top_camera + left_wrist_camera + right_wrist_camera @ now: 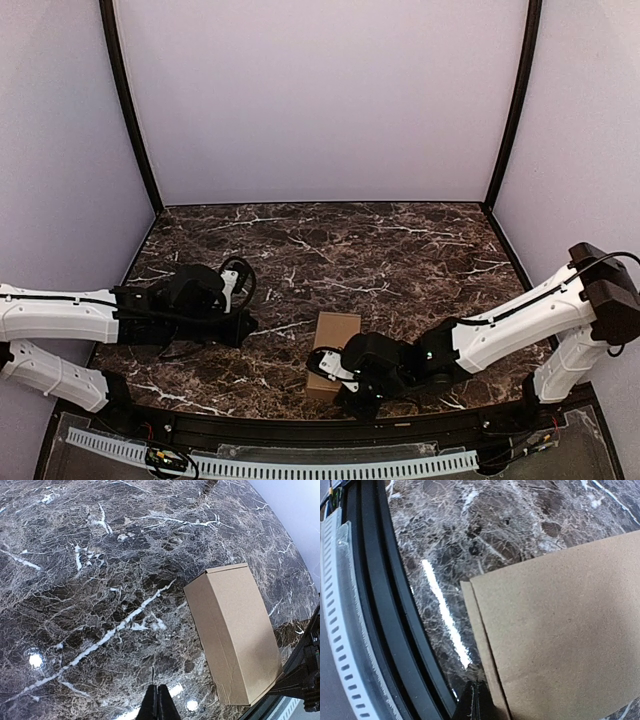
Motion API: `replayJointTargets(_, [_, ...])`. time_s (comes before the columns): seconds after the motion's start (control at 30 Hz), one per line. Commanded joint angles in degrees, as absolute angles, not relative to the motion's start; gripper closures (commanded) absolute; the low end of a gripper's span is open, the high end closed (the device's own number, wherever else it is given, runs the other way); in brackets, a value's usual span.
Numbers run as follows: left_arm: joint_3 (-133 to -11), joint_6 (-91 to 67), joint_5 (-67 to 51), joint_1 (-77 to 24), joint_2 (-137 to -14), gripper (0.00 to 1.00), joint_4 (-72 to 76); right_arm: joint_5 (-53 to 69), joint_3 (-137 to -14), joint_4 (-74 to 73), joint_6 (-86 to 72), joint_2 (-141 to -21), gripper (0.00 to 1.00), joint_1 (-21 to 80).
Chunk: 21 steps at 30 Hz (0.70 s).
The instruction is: Fold the paper box
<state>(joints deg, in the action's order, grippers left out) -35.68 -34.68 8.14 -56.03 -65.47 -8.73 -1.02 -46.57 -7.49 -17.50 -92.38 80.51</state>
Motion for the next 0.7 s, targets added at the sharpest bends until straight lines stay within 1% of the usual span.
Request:
replayJointTargets(0.0, [-35.9, -33.9, 9.7, -55.6, -63.9, 0.99, -11.4, -10.4, -49.3, -9.2, -17.9, -94.6, 1.0, 80.7])
replayJointTargets(0.1, [-35.9, -33.9, 9.9, -55.7, -63.9, 0.99, -11.5, -14.4, -49.9, -10.0, -19.5, -95.6, 1.0, 79.4])
replayJointTargets(0.23, [-35.8, -33.6, 9.9, -55.7, -63.8, 0.96, -11.1, -17.9, -50.1, -10.6, -21.6, -96.2, 1.0, 75.0])
replayJointTargets(0.5, [-36.0, -32.5, 10.2, -55.7, -64.0, 0.89, -10.5, -16.0, -52.5, -5.6, -18.3, -98.5, 1.0, 66.9])
replayJointTargets(0.63, [-37.4, -31.1, 11.3, -55.7, -64.3, 0.82, -11.7, -14.5, -53.5, -4.8, -15.1, -98.0, 1.0, 65.4])
replayJointTargets(0.67, [-38.4, -30.9, 11.9, -55.7, -64.3, 0.78, -12.2, -14.3, -53.4, -4.9, -14.3, -97.5, 0.97, 65.1])
